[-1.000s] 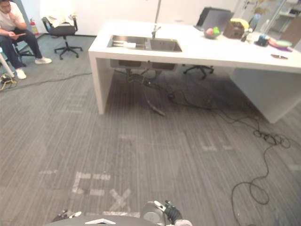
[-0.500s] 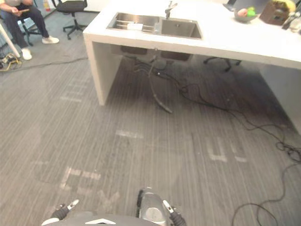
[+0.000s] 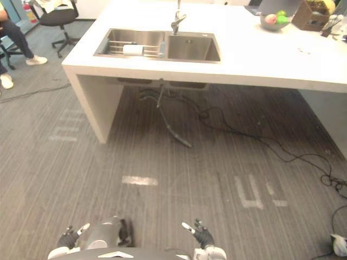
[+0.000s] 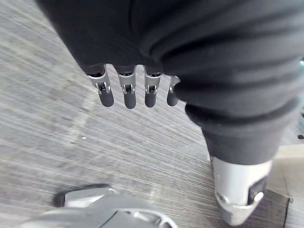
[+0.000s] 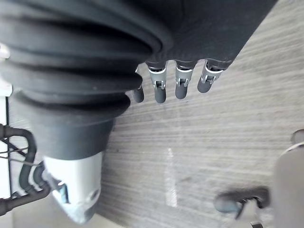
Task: Walk over to the sink, pick up the cup, carry it to the dishwasher, place the cup inside the dishwasher, then close the dishwasher door
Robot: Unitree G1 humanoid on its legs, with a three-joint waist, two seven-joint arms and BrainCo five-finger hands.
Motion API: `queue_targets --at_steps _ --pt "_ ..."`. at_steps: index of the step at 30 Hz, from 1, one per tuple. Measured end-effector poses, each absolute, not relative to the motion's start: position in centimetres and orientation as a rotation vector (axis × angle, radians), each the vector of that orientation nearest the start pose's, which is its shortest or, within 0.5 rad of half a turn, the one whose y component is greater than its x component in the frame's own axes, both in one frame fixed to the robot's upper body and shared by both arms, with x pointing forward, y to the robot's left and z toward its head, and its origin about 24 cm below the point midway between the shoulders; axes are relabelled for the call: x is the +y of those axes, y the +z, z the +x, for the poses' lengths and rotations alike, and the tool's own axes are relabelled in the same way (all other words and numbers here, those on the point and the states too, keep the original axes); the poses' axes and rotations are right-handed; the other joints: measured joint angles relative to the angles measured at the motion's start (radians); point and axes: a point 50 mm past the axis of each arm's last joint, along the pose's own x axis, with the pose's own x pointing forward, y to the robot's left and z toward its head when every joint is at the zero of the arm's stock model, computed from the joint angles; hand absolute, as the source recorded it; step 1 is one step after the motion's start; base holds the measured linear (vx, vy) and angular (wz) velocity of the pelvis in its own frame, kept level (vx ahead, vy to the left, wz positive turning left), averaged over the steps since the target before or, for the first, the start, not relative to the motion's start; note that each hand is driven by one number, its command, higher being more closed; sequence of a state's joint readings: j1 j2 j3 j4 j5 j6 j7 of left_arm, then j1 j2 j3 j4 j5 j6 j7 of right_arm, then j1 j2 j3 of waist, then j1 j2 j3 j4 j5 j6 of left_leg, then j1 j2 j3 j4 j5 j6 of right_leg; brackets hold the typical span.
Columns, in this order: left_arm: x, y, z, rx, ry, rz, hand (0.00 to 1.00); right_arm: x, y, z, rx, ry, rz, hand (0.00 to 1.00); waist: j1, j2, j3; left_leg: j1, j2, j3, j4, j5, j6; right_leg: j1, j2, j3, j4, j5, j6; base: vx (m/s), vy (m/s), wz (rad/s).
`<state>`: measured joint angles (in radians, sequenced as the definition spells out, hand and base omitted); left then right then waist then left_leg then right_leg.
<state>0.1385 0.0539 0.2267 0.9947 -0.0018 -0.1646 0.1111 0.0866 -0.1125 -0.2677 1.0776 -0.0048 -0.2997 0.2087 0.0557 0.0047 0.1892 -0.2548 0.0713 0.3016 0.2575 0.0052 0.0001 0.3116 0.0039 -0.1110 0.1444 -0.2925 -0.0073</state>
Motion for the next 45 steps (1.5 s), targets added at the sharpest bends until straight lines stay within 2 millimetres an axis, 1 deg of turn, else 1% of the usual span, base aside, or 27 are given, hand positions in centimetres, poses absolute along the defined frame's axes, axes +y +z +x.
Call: queue_targets --at_steps 1,3,4,6,7,9,10,11,12,15,17,21,22,24,25,26,27,29,31,33,35,38,40,41,42,43,45 --pt "21.3 -15.1 9.2 0.943 0.374 0.038 0.0 -21.6 -14.6 10.9 0.834 -0.099 0.073 0.0 0.001 -0.009 -0.001 0.011 -0.016 0.0 -0.01 0.046 0.034 0.013 -0.005 0.011 -0.012 -0.011 0.007 0.49 0.147 -0.61" --pt "21.4 -13.4 13.1 0.771 0.333 0.203 0.0 -20.5 -14.6 11.7 0.832 -0.033 0.044 0.0 -0.015 -0.031 0.004 -0.031 -0.046 0.001 0.074 -0.023 0.087 0.018 -0.04 0.026 -0.027 0.003 0.013 0.45 0.159 0.06" --pt "20.9 -12.7 14.4 0.707 0.307 0.24 0.0 -20.4 -14.6 11.7 0.837 -0.025 0.033 0.0 -0.014 -0.027 0.006 -0.041 -0.047 -0.001 0.1 -0.041 0.097 0.019 -0.046 0.028 -0.023 0.01 0.02 0.46 0.237 0.28" --pt "18.6 -8.8 19.2 0.424 0.236 0.406 0.0 -20.2 -14.7 12.2 0.865 -0.013 0.018 0.0 -0.005 -0.028 0.006 -0.01 -0.081 0.001 0.114 -0.093 0.121 -0.004 -0.081 0.049 0.086 0.015 0.032 0.41 0.227 0.13" --pt "18.0 -7.7 20.2 0.35 0.228 0.433 0.0 -20.2 -14.7 12.2 0.873 -0.018 0.017 0.0 -0.004 -0.028 0.002 0.001 -0.09 0.002 0.114 -0.11 0.117 -0.019 -0.091 0.047 0.14 0.013 0.046 0.33 0.155 0.03" --pt "16.7 -3.0 23.1 0.108 0.241 0.476 0.0 -20.6 -15.0 11.6 0.921 -0.049 0.022 0.0 -0.003 -0.032 -0.027 0.021 -0.113 0.008 0.155 -0.193 0.135 -0.145 -0.14 0.044 0.465 0.028 0.167 0.35 0.138 -0.04" --pt "16.6 -2.0 23.7 0.067 0.249 0.486 0.0 -20.7 -15.2 11.3 0.936 -0.06 0.029 0.0 -0.003 -0.034 -0.027 0.032 -0.12 0.008 0.165 -0.214 0.139 -0.186 -0.157 0.045 0.571 0.063 0.205 0.28 0.103 -0.06" --pt "16.7 -0.5 24.4 0.009 0.259 0.5 0.0 -21.0 -15.4 10.6 0.959 -0.092 0.049 0.0 -0.005 -0.037 -0.028 0.056 -0.133 0.007 0.178 -0.243 0.142 -0.259 -0.189 0.043 0.749 0.164 0.253 0.36 0.125 -0.04" --pt "16.9 1.4 25.0 -0.064 0.283 0.52 0.0 -21.9 -15.4 10.0 0.962 -0.16 0.069 0.0 -0.009 -0.039 -0.025 0.119 -0.158 0.006 0.183 -0.281 0.147 -0.372 -0.254 0.027 1.054 0.217 0.205 0.36 0.119 0.02" --pt "16.8 3.7 25.2 -0.151 0.318 0.573 0.0 -23.7 -15.3 8.1 0.975 -0.262 0.054 0.0 -0.035 -0.004 -0.014 0.258 -0.153 -0.017 0.164 -0.32 0.134 -0.51 -0.295 -0.036 1.288 0.142 0.06 0.41 0.091 0.16" --pt "17.2 5.1 25.6 -0.21 0.364 0.625 0.0 -23.6 -15.4 7.9 0.962 -0.282 0.068 0.0 -0.06 -0.004 -0.017 0.335 -0.151 -0.043 0.107 -0.32 0.128 -0.592 -0.288 -0.075 1.195 0.102 0.044 0.34 -0.014 0.37" --pt "17.4 7.1 26.8 -0.282 0.424 0.64 0.0 -22.6 -15.8 6.2 0.986 -0.315 0.112 0.0 -0.083 0.008 -0.005 0.469 -0.082 -0.114 0.017 -0.335 0.056 -0.635 -0.188 -0.161 0.621 0.065 0.042 0.41 -0.142 0.38" --pt "17.3 8.0 26.9 -0.32 0.423 0.638 0.0 -22.3 -16.0 5.3 1.016 -0.312 0.112 0.0 -0.093 0.003 -0.008 0.487 -0.053 -0.143 0.019 -0.353 0.024 -0.622 -0.14 -0.127 0.42 0.111 0.057 0.43 -0.227 0.55" --pt "16.8 9.1 27.1 -0.375 0.406 0.642 0.0 -21.4 -16.3 3.8 1.06 -0.307 0.127 0.0 -0.1 -0.026 -0.014 0.509 -0.04 -0.19 0.018 -0.386 -0.018 -0.61 -0.123 -0.053 0.232 0.207 0.068 0.4 -0.26 0.6" --pt "16.8 9.2 27.1 -0.379 0.403 0.643 0.0 -21.4 -16.4 3.6 1.066 -0.308 0.13 0.0 -0.101 -0.029 -0.015 0.512 -0.04 -0.195 0.018 -0.39 -0.022 -0.61 -0.125 -0.049 0.224 0.216 0.068 0.47 -0.34 0.54" --pt "16.3 9.1 26.9 -0.382 0.386 0.65 0.0 -21.4 -16.5 2.4 1.117 -0.31 0.127 0.0 -0.105 -0.018 -0.02 0.563 -0.012 -0.214 0.011 -0.436 -0.055 -0.612 -0.121 -0.069 0.307 0.288 0.034 0.56 -0.389 0.23" --pt "15.8 9.0 26.6 -0.382 0.368 0.649 0.0 -22.3 -16.4 2.5 1.121 -0.305 0.098 0.0 -0.105 0.028 -0.039 0.573 0.024 -0.214 0.012 -0.441 -0.065 -0.634 -0.097 -0.086 0.371 0.221 0.015 0.48 -0.316 0.17" --pt "15.4 9.7 26.4 -0.406 0.343 0.641 0.0 -22.9 -16.2 3.3 1.119 -0.283 0.063 0.0 -0.107 0.049 -0.05 0.556 0.044 -0.22 0.064 -0.406 -0.07 -0.653 -0.084 -0.093 0.427 0.156 -0.005 0.51 -0.327 -0.05" --pt "15.1 10.0 26.3 -0.414 0.321 0.637 0.0 -23.1 -16.2 3.3 1.135 -0.283 0.055 0.0 -0.109 0.062 -0.059 0.499 0.078 -0.227 0.226 -0.352 -0.073 -0.612 -0.055 -0.107 0.42 0.113 -0.024 0.48 -0.329 0.0" --pt "14.4 10.7 25.8 -0.431 0.296 0.599 0.0 -23.3 -16.2 2.6 1.166 -0.263 0.036 0.0 -0.111 0.072 -0.052 0.309 0.163 -0.266 0.654 -0.206 -0.081 -0.489 -0.004 -0.135 0.341 0.081 -0.054 0.37 -0.246 0.2" --pt "14.0 11.1 25.3 -0.451 0.292 0.574 0.0 -23.4 -16.2 1.8 1.185 -0.259 0.037 0.0 -0.107 0.071 -0.048 0.181 0.215 -0.247 0.857 -0.229 -0.051 -0.381 0.025 -0.16 0.259 0.075 -0.066 0.35 -0.189 0.23" --pt "14.0 11.5 25.2 -0.473 0.283 0.582 0.0 -23.8 -16.3 1.1 1.21 -0.255 0.038 0.0 -0.086 0.065 -0.05 0.127 0.218 -0.136 0.673 -0.285 -0.024 -0.242 0.025 -0.17 0.115 0.117 -0.062 0.35 -0.117 0.04" --pt "14.0 12.5 25.1 -0.527 0.277 0.592 0.0 -24.0 -16.3 0.9 1.219 -0.248 0.039 0.0 -0.083 0.063 -0.053 0.137 0.188 -0.078 0.371 -0.273 -0.028 -0.206 0.014 -0.159 0.044 0.138 -0.05 0.27 -0.008 -0.1" --pt "13.9 13.0 25.3 -0.547 0.266 0.597 0.0 -24.1 -16.2 1.0 1.218 -0.248 0.037 0.0 -0.083 0.066 -0.055 0.144 0.168 -0.081 0.241 -0.224 -0.038 -0.21 0.01 -0.153 0.041 0.139 -0.046 0.3 0.055 -0.15" --pt "13.5 13.5 25.7 -0.566 0.234 0.611 0.0 -24.3 -16.2 1.1 1.215 -0.251 0.036 0.0 -0.088 0.075 -0.059 0.159 0.15 -0.087 0.103 -0.094 -0.044 -0.213 0.014 -0.144 0.043 0.134 -0.034 0.35 0.091 -0.14" --pt "13.1 13.7 26.1 -0.568 0.179 0.639 0.0 -24.3 -16.2 1.3 1.209 -0.258 0.042 0.0 -0.099 0.078 -0.066 0.194 0.131 -0.096 0.013 -0.06 -0.074 -0.215 0.01 -0.137 0.052 0.123 -0.017 0.29 0.089 -0.04" --pt "12.2 13.1 27.0 -0.526 0.066 0.703 0.0 -23.7 -16.3 1.7 1.2 -0.258 0.066 0.0 -0.125 0.054 -0.068 0.26 0.093 -0.097 -0.118 -0.024 -0.09 -0.216 -0.015 -0.137 0.062 0.118 -0.009 0.22 0.084 0.13"
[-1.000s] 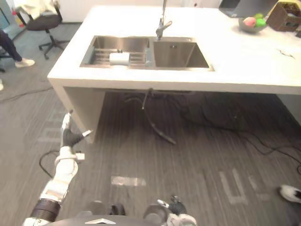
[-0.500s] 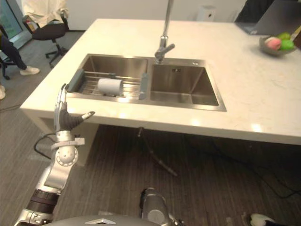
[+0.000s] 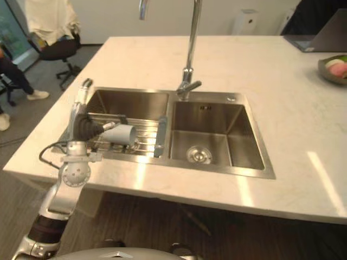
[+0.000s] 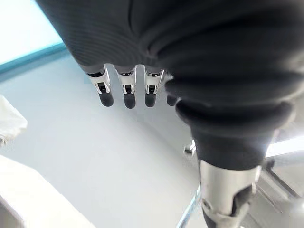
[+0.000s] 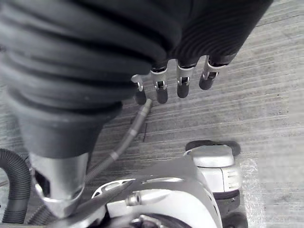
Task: Walk over to the sink, pick up the cup, carry it to the dishwasher, place the cup inside the dishwasher, then close the dishwasher door
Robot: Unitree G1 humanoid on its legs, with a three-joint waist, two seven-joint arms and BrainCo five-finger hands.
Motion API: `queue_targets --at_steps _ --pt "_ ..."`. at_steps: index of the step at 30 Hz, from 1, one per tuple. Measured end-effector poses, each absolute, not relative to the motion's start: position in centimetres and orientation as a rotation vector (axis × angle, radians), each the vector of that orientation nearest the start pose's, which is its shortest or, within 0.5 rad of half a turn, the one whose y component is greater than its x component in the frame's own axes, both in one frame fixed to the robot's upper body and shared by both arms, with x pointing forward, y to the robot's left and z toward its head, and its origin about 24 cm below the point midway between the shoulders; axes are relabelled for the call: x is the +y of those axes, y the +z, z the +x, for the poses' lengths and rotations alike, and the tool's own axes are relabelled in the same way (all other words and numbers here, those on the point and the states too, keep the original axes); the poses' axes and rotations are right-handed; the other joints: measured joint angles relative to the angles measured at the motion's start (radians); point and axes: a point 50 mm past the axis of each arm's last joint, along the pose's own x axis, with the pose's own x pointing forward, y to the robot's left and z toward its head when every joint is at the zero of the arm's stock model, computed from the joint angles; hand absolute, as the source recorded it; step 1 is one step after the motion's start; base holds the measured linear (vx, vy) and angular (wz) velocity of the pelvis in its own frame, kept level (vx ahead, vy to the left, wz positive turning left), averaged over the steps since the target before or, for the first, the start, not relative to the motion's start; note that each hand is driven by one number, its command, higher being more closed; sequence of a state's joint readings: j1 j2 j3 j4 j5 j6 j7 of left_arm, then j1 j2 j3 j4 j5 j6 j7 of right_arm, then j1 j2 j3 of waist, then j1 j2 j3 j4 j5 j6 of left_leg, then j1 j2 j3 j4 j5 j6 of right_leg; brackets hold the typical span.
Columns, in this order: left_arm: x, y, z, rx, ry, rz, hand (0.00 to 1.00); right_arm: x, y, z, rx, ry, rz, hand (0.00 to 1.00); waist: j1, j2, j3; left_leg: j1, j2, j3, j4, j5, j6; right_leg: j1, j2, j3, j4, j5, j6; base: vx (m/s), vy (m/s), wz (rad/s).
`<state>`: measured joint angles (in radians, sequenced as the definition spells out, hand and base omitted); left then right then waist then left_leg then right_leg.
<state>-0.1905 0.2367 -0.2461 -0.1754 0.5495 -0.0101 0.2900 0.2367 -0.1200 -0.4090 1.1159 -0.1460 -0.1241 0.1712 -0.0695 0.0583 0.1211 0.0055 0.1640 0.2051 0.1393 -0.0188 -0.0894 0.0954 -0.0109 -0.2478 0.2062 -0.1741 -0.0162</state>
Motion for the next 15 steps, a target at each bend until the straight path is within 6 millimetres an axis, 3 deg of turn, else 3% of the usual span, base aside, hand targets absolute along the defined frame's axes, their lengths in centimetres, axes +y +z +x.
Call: queue_targets --at_steps 2,6,15 --pt "11.9 11.6 27.8 -0.439 -0.032 0.773 0.0 -23.5 -16.4 2.2 1.189 -0.25 0.069 0.0 -0.005 -0.015 0.0 0.033 -0.02 0.014 -0.061 0.016 0.004 -0.001 -0.019 0.015 0.005 -0.007 0.011 0.15 0.09 0.02" --pt "13.6 8.3 28.6 -0.234 -0.145 0.914 0.0 -23.4 -16.4 2.6 1.182 -0.25 0.057 0.0 -0.014 -0.018 0.0 0.073 -0.043 0.019 -0.093 0.016 0.005 0.023 -0.039 0.022 0.003 -0.014 0.022 0.06 0.043 0.01" --pt "14.5 8.2 29.0 -0.164 -0.261 1.075 0.0 -24.4 -15.4 5.4 1.085 -0.296 -0.332 0.0 -0.026 -0.012 -0.002 0.101 -0.048 0.042 -0.199 0.09 0.01 -0.012 -0.037 0.032 0.003 -0.017 0.032 -0.09 -0.023 -0.04"
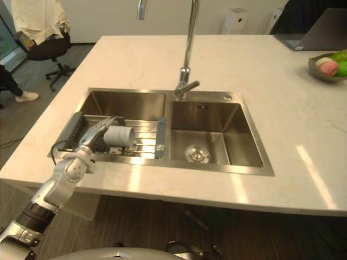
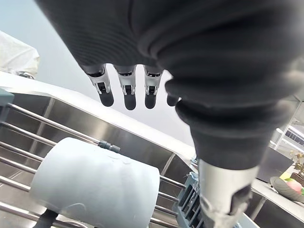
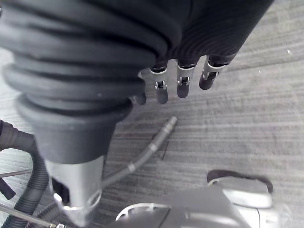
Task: Walk over to the sink, pick up the cup, carry it to the dishwasher, place the cup inside the dishwasher, then close the dishwasher door
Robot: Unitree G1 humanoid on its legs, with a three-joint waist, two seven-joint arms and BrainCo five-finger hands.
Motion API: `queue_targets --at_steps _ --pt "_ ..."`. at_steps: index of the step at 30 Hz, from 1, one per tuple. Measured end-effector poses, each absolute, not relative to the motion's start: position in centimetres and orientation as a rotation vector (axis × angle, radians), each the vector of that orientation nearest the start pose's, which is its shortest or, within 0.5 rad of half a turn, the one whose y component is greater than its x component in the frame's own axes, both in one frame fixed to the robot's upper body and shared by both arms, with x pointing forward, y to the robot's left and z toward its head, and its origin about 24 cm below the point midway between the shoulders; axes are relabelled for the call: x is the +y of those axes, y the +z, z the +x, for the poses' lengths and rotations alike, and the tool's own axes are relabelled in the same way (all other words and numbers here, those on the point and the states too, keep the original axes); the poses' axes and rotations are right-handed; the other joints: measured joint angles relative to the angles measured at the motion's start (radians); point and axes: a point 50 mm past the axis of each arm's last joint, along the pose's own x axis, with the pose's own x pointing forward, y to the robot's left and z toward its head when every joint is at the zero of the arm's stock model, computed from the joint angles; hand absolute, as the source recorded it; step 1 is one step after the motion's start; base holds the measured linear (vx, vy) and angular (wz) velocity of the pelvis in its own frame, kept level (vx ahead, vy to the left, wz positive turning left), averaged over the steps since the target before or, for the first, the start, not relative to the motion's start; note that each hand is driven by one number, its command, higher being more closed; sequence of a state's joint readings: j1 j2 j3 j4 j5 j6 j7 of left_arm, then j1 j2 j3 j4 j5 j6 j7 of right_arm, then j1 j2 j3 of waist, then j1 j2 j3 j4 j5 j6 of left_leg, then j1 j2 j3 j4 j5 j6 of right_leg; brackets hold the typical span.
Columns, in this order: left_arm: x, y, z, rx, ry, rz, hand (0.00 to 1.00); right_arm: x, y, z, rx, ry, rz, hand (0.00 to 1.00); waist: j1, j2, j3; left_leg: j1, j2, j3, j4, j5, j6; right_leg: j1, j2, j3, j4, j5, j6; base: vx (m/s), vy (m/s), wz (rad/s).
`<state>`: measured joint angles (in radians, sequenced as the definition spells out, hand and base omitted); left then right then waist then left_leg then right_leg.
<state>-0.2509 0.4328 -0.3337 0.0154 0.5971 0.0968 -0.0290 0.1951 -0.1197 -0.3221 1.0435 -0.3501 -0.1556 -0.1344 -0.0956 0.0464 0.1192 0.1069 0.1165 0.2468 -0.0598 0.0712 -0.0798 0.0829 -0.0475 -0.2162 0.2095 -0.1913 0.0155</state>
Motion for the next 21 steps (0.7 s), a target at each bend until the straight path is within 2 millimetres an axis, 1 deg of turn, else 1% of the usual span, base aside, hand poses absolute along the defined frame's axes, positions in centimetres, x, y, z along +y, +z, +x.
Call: queue_targets --at_steps 3,5,7,10,13,18,21 --pt "15.0 8.7 29.3 -0.172 -0.255 1.103 0.0 -24.8 -15.0 6.0 1.048 -0.333 -0.395 0.0 -0.012 0.004 -0.004 0.0 -0.002 0.003 -0.016 0.008 0.005 -0.007 0.001 0.005 -0.01 0.009 0.013 -0.11 0.011 -0.05" --pt "15.2 8.8 29.3 -0.173 -0.252 1.111 0.0 -24.8 -14.8 6.4 1.022 -0.326 -0.42 0.0 -0.013 0.005 -0.004 -0.002 -0.004 0.009 -0.016 0.008 0.005 -0.011 0.0 0.013 -0.018 0.019 0.018 -0.05 0.03 -0.14" --pt "15.2 8.8 29.3 -0.174 -0.251 1.111 0.0 -24.6 -14.8 6.5 1.016 -0.335 -0.424 0.0 -0.015 0.0 -0.007 -0.002 -0.006 0.015 -0.016 0.009 0.005 -0.01 -0.001 0.017 -0.026 0.027 0.021 -0.01 0.03 -0.11" --pt "15.3 8.9 29.3 -0.179 -0.244 1.11 0.0 -24.6 -14.8 6.5 1.014 -0.337 -0.426 0.0 -0.017 -0.004 -0.01 -0.001 -0.011 0.023 -0.016 0.01 0.014 -0.004 -0.003 0.024 -0.048 0.045 0.02 0.02 0.028 -0.07" --pt "15.3 9.0 29.4 -0.18 -0.24 1.111 0.0 -24.6 -14.5 6.6 0.991 -0.324 -0.441 0.0 -0.021 -0.004 -0.013 0.002 -0.017 0.024 -0.016 0.009 0.016 0.005 -0.006 0.026 -0.061 0.053 0.024 0.04 0.026 -0.01" --pt "15.2 9.7 29.9 -0.19 -0.22 1.119 0.0 -24.3 -14.5 6.8 0.982 -0.306 -0.442 0.0 -0.026 -0.001 -0.016 0.006 -0.021 0.029 -0.016 0.007 0.019 0.014 -0.008 0.035 -0.066 0.06 0.028 0.03 0.014 -0.02" --pt "15.0 9.3 30.1 -0.167 -0.247 1.152 0.0 -24.4 -14.5 6.7 0.986 -0.301 -0.441 0.0 -0.038 0.003 -0.022 0.018 -0.021 0.033 -0.016 0.005 0.019 0.022 -0.008 0.039 -0.072 0.062 0.028 -0.02 0.007 -0.05"
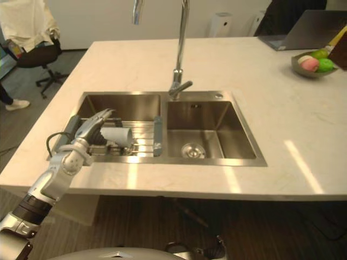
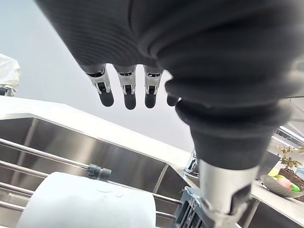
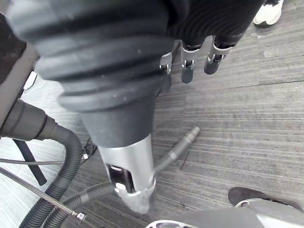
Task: Walk over to the sink, pick up the cup, carry it to the dishwasher, place the cup inside the dishwasher, then close the dishwasher door
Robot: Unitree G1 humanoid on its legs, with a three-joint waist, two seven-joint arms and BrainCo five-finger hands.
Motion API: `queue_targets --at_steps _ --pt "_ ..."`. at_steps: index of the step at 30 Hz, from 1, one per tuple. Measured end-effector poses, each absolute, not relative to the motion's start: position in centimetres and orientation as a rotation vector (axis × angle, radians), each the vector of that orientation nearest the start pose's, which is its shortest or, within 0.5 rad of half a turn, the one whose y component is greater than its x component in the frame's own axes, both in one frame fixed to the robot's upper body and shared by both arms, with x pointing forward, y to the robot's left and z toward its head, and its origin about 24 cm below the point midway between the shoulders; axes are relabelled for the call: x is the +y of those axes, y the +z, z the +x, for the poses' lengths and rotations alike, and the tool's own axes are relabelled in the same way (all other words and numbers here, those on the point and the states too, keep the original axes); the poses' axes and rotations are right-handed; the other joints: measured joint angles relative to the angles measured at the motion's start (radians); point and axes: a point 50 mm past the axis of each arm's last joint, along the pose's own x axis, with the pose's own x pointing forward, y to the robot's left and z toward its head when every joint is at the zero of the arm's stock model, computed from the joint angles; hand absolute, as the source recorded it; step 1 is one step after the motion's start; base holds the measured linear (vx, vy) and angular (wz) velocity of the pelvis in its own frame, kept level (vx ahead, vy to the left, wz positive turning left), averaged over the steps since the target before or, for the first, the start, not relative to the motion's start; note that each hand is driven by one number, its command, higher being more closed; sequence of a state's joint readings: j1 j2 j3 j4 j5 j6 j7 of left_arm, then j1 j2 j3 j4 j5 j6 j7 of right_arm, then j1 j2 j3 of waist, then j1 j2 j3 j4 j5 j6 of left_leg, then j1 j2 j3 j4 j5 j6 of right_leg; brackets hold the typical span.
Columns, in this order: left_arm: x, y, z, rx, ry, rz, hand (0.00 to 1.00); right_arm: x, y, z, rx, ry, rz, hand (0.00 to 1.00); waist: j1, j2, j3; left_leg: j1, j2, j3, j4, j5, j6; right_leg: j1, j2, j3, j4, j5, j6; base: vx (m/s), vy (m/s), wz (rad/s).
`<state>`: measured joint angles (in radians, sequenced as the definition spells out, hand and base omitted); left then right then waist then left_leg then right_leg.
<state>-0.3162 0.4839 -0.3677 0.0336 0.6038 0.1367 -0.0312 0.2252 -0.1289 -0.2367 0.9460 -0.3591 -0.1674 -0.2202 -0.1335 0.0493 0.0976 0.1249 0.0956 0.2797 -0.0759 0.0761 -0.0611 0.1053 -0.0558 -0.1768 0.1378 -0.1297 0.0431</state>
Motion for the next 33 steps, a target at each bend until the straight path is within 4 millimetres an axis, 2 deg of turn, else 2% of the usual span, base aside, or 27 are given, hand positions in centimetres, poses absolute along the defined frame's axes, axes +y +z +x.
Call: queue_targets --at_steps 6,13,27,33 --pt "15.2 9.2 31.3 -0.131 -0.267 1.232 0.0 -24.5 -14.7 6.1 1.01 -0.286 -0.427 0.0 -0.014 0.01 -0.002 -0.001 0.001 0.02 0.0 -0.001 0.0 -0.008 0.0 0.008 -0.006 0.007 0.002 -0.05 0.019 -0.07" --pt "17.0 9.1 32.0 -0.056 -0.245 1.297 0.0 -24.7 -14.8 4.7 1.051 -0.307 -0.398 0.0 -0.034 0.018 0.002 -0.015 0.0 0.029 0.0 -0.006 0.002 -0.031 0.0 0.027 -0.008 0.013 0.004 0.01 0.011 -0.08" --pt "18.7 7.3 32.8 0.091 -0.222 1.368 0.0 -26.0 -14.2 5.3 1.009 -0.4 -0.344 0.0 -0.056 0.046 0.03 -0.002 0.001 0.055 0.0 -0.01 -0.004 -0.036 0.001 0.051 0.011 0.012 0.004 0.02 -0.002 -0.05" --pt "19.4 6.4 32.7 0.162 -0.24 1.373 0.0 -26.4 -14.2 5.0 1.022 -0.409 -0.326 0.0 -0.064 0.045 0.039 -0.003 0.002 0.059 0.001 -0.013 -0.008 -0.05 -0.001 0.053 0.024 0.003 0.003 -0.06 0.003 -0.03"
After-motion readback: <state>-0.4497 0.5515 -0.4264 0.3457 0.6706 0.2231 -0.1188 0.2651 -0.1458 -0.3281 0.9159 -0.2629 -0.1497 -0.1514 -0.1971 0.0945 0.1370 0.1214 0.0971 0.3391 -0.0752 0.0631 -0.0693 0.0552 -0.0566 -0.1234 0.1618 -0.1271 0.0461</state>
